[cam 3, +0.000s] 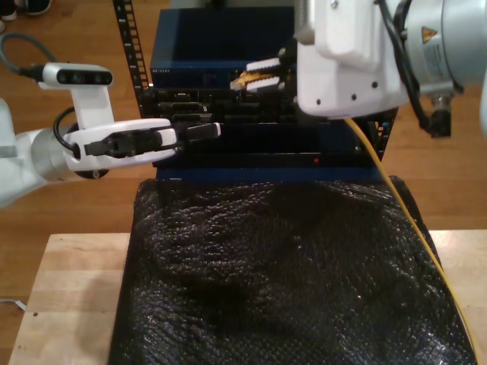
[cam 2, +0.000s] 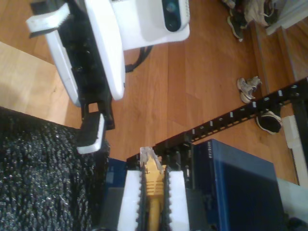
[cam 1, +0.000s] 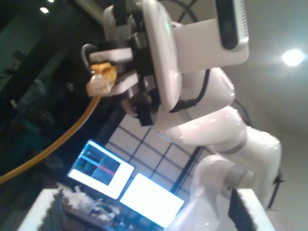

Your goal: Grab the cable and plug it in

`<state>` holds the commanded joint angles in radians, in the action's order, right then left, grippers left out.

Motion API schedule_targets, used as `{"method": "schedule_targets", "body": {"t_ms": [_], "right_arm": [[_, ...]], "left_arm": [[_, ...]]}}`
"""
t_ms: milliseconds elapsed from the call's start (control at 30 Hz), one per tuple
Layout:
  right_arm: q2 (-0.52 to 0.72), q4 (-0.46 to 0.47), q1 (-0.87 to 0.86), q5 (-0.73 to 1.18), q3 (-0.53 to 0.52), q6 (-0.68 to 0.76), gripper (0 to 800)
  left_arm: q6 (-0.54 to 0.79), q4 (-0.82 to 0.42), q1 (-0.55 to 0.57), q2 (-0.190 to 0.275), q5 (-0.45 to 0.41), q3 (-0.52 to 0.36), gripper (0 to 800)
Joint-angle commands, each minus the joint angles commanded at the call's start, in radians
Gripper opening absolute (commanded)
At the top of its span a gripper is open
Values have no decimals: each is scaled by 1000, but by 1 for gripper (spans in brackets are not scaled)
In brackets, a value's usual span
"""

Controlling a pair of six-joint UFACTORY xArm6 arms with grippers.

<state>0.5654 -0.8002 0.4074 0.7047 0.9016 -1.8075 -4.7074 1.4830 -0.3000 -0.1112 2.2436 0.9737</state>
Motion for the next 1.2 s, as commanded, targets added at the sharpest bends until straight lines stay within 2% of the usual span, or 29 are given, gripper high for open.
{"method": "schedule_targets", "body": {"t_ms": [200,500,800,967,1200], "right_arm": [[-25,0,-63,0,9,21,1],[-57,2,-114,5,20,54,0],[-86,3,-150,28,21,80,0],[-95,3,-167,34,23,86,0],[-107,3,-170,38,32,86,0]], "left_arm": [[2,-6,-5,35,-64,0,797],[0,-89,-5,52,-169,6,797],[0,-183,-8,83,-238,74,797],[0,-288,-8,101,-292,100,797],[5,-485,-6,150,-417,110,797]]}}
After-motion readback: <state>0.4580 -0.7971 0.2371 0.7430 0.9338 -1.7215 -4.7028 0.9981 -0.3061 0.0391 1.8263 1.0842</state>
